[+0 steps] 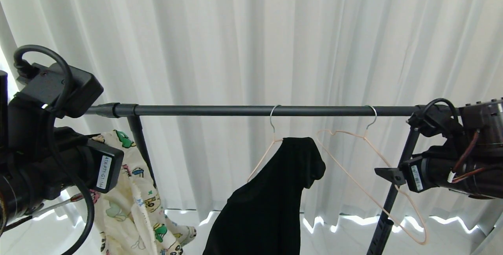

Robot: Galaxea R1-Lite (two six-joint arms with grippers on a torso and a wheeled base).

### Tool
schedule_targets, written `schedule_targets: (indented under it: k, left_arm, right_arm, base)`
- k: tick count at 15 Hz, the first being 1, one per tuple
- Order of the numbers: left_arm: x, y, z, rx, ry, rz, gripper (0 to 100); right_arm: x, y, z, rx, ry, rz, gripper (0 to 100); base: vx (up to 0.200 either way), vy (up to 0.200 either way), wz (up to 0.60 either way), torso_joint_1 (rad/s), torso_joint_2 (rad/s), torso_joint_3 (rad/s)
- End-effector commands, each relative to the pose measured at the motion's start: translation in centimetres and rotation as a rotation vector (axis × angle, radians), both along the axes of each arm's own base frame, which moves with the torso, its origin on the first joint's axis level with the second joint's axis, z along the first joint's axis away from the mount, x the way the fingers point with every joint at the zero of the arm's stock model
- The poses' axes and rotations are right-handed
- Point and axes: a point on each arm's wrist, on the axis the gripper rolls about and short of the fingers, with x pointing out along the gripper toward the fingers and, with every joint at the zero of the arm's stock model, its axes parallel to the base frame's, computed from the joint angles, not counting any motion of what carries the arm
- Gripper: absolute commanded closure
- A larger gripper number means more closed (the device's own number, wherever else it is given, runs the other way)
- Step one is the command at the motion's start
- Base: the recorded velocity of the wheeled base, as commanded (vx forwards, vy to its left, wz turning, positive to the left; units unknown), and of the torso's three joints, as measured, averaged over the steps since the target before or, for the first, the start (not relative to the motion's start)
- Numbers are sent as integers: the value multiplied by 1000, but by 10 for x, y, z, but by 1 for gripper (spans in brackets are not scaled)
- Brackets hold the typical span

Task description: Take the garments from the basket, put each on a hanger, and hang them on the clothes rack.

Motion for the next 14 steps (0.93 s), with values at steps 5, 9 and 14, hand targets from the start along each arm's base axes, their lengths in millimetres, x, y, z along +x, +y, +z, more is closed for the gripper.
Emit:
schedule_targets:
  k: [5,9,14]
  left_arm:
    - [2,1,-4,0,-5,17,100]
    - [2,2,-8,3,6,23,100]
    - [3,1,-10,7,13,23,100]
  right_arm:
    - [43,0,-43,-13,97,-34,0]
    - [48,-2,-49,10,120,-14,0]
    - [53,2,-51,28,100,18,0]
  base:
    - [0,0,0,0,0,0]
    - [0,0,0,0,0,0]
    - [0,0,0,0,0,0]
